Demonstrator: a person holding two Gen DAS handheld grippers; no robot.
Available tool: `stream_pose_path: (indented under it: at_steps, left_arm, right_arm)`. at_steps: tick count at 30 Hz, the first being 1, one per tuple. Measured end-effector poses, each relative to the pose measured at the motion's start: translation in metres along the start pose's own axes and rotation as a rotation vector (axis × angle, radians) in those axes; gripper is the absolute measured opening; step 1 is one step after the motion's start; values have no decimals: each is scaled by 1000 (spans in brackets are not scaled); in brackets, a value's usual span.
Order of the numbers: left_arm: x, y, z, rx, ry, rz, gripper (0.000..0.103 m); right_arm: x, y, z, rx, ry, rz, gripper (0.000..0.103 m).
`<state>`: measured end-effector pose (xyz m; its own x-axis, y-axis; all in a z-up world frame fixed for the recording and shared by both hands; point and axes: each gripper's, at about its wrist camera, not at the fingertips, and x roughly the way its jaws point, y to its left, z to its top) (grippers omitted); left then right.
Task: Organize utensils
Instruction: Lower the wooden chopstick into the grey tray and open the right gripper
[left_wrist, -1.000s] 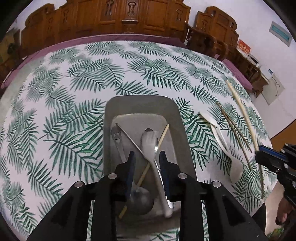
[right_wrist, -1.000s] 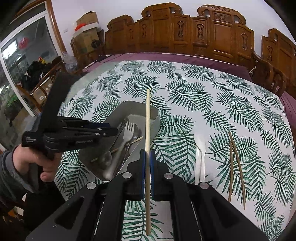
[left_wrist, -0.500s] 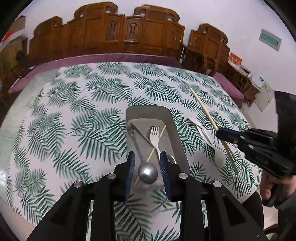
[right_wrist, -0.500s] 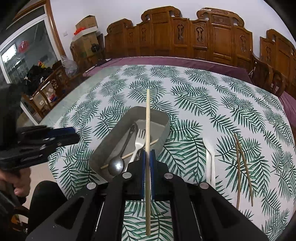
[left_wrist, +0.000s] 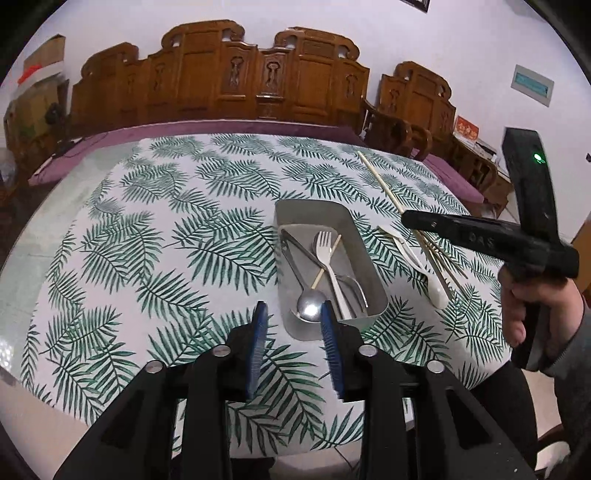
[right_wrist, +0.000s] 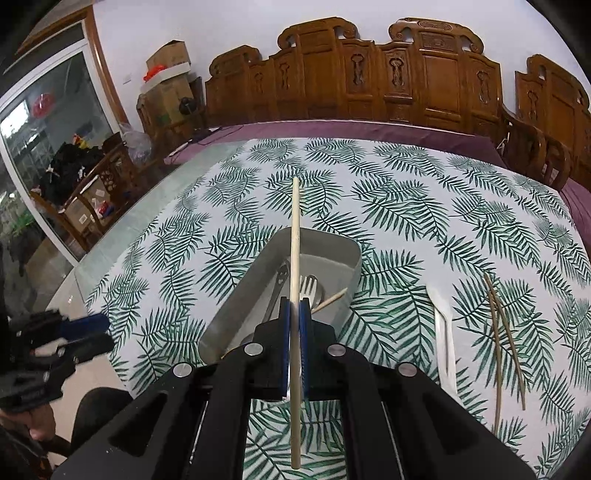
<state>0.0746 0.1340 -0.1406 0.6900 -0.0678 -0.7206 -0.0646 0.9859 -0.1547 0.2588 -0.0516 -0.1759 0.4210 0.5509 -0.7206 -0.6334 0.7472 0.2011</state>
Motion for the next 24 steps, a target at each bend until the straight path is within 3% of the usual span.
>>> stream_pose_path:
  at_steps: [4,8,24]
  left_arm:
    - [-5,2,-3,2,-22,11,54]
    - [-13,3,0,14,-62,5,75]
    - [-13,23,0,-15,-69,40,76]
  right_arm:
    - [16,-1,8,52,10,9,6]
    - [33,-3,14,98,25,6,6]
    - [106,6,6,134,101,-26,6]
